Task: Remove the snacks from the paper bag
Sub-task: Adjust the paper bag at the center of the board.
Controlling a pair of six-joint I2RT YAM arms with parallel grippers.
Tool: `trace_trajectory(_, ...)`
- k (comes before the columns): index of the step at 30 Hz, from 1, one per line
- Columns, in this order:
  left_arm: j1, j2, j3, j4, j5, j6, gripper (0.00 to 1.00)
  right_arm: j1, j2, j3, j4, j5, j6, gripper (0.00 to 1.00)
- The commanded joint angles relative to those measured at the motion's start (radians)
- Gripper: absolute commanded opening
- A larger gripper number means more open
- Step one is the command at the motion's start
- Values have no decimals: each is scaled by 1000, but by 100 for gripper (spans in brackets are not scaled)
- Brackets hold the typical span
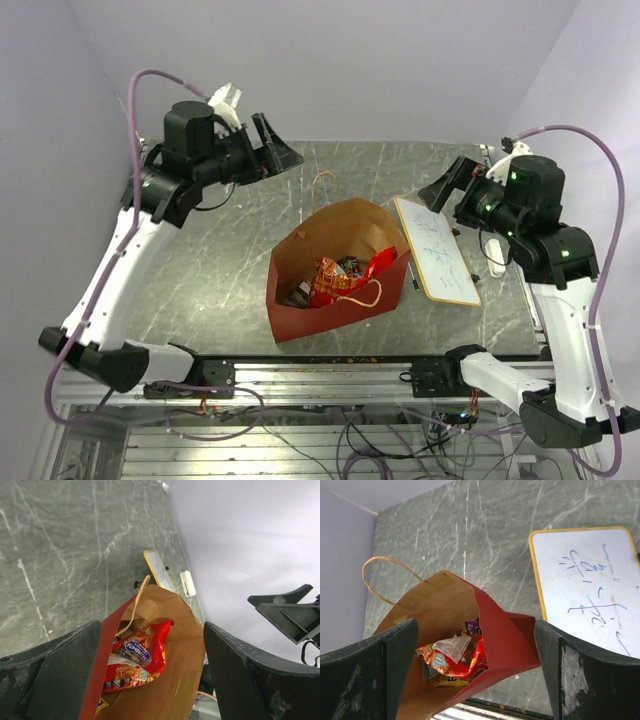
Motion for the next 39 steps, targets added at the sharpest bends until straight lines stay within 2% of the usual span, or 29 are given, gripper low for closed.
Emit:
trace_trajectory(1,-40,89,20,88,123,9,94,-11,22,-55,113,-127,5,100)
trace_trajectory(6,-129,206,37,73,118,72,93,-12,54,-95,175,-198,-20,100)
trace_trajectory(12,-153,313,83,12,102,146,93,-15,98,-70,169,-231,-50,100)
trace_trajectory(13,-154,326,83,21,113,151,98,-14,98,-66,164,-229,-54,100)
trace_trajectory(17,-155,375,83,64,145,134,81,-15,86,-65,141,-204,-64,100)
trace_trajectory(22,-155,437,147,55,176,124,50,-16,81,-70,124,-217,-69,100)
trace_trajectory(26,-154,445,193,46,183,118,32,-16,83,-83,137,-253,-66,100)
trace_trajectory(30,-153,438,200,52,186,103,8,-15,88,-93,168,-304,-56,100)
trace_trajectory(34,-152,427,214,30,188,109,9,-15,111,-73,170,-363,-68,100)
trace_trajectory(37,-151,421,216,-17,181,136,28,-15,113,-68,162,-365,-79,100)
trace_trajectory(39,-151,426,223,-78,160,169,38,-16,110,-66,159,-360,-80,100)
